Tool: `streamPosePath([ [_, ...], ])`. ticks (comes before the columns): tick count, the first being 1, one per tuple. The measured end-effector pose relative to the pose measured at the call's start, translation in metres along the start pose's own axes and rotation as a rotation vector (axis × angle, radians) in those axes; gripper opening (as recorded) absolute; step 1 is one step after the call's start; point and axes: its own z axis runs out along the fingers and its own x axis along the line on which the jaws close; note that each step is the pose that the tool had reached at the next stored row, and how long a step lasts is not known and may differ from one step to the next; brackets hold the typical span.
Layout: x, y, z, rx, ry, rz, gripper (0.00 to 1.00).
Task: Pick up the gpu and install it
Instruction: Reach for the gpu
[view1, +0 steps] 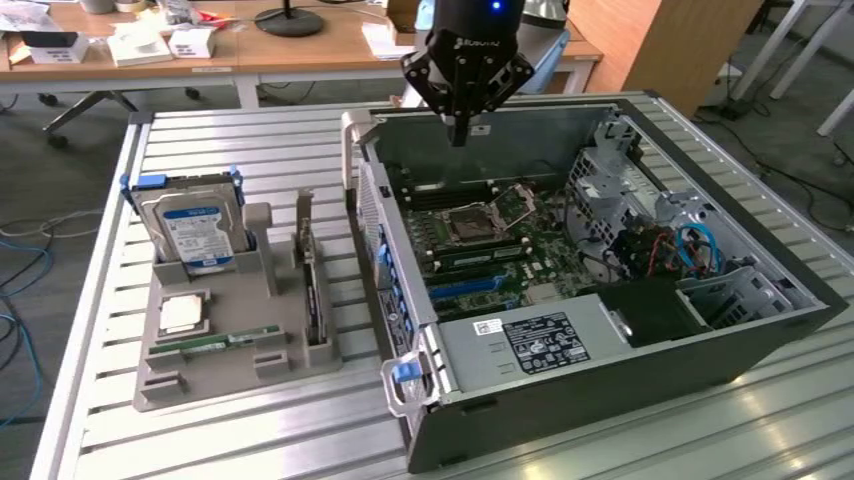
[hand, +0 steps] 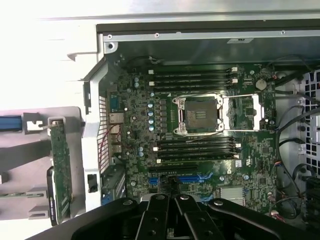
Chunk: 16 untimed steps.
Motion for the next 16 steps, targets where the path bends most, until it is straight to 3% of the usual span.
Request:
streamPosePath([
  [16,0.022,-0.0016,-0.0005,0.0,0.0,0.0,0.11],
])
